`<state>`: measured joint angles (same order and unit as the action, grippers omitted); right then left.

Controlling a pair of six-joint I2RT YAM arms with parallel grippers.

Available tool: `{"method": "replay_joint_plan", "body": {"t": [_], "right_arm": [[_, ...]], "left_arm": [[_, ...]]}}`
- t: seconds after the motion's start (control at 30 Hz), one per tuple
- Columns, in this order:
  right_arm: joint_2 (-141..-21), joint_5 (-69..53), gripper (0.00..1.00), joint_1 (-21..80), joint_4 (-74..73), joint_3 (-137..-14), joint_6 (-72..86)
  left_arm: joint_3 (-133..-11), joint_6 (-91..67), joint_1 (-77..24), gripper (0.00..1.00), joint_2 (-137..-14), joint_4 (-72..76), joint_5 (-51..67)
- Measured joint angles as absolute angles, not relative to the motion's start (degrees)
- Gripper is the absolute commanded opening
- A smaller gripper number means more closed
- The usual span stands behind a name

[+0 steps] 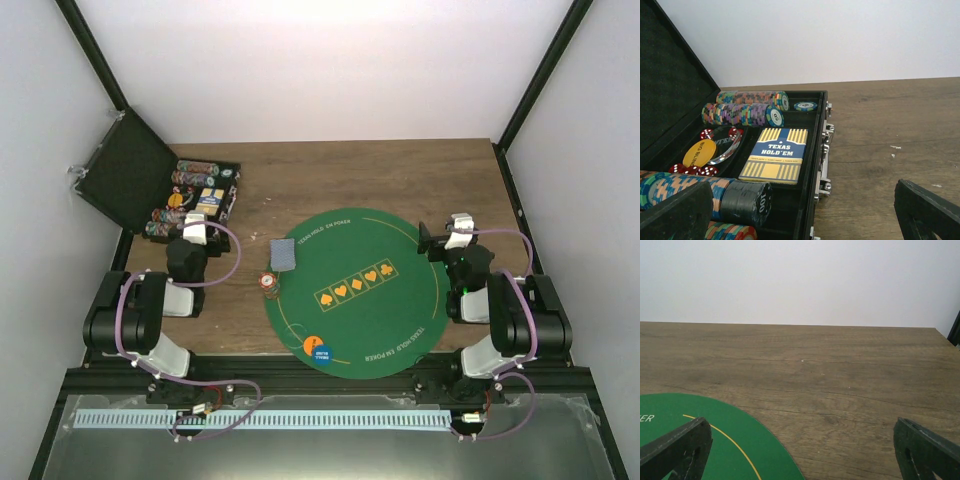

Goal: Distribute texas hold em gaming equipment

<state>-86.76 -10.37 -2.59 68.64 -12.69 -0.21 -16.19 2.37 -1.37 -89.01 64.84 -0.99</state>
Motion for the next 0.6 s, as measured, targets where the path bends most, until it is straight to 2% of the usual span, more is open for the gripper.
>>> {"method": "replay_joint_plan", "body": {"t": [0.43,0.6], "right_arm": [[-86.46,-10.33,1.0,-2.59,68.05,-12.75,-0.21],[-77.36,-7.99,1.0,-2.59,56.07,-16.97,0.56]], "left_arm": [[-16.34,2.13,-0.47,1.0,-88.86,64.18,0.51],[-23.03,-0.23,4.99,0.99,-83.94,50.28,5.72]]}}
